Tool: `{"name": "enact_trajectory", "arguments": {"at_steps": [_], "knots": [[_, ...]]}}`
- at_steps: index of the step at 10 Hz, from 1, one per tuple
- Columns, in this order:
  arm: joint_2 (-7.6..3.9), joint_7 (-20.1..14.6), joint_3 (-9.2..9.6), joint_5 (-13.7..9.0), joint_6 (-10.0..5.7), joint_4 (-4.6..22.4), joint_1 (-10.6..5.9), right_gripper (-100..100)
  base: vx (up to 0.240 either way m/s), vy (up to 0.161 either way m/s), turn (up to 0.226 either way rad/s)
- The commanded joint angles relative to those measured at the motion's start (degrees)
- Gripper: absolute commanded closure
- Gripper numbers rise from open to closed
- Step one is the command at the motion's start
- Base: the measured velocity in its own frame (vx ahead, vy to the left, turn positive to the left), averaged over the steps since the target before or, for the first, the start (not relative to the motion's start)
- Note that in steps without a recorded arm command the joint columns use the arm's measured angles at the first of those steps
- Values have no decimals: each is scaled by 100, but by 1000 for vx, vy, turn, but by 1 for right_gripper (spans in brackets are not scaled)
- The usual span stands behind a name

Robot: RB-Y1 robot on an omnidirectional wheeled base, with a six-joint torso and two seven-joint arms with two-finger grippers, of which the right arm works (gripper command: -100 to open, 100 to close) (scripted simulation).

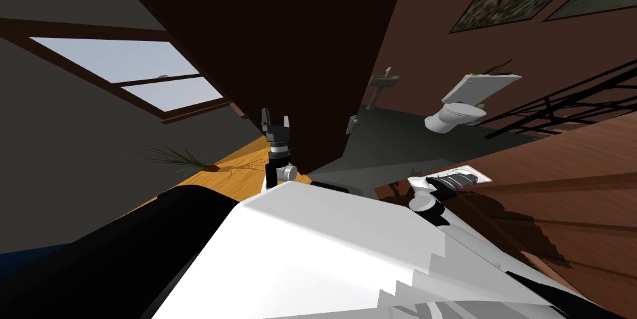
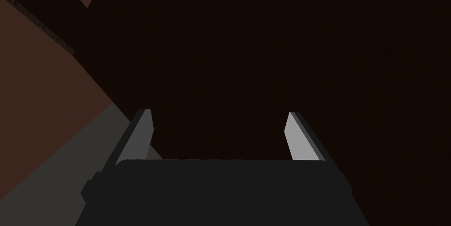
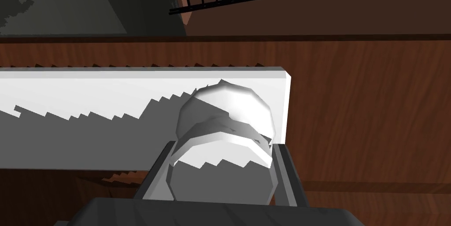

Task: Push the door open

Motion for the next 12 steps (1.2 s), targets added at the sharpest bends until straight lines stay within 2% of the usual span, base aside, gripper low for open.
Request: {"name": "enact_trajectory", "arguments": {"at_steps": [1, 4, 5, 7, 8, 12], "knots": [[-42, 201, -241, -91, -135, -35, 28, 100, 39, -110, 92], [-29, 477, -533, -204, -295, 14, -45, 100, 49, -122, 62], [-29, 477, -533, -204, -295, 85, -45, 100, 35, -80, 17], [-29, 477, -533, -204, -295, 20, -45, 100, 3, -24, -65], [-80, 582, -645, -257, -364, 211, -112, -100, -47, 121, 120], [-89, 939, -962, -412, -386, 302, -185, -100, -16, 234, 92]]}}
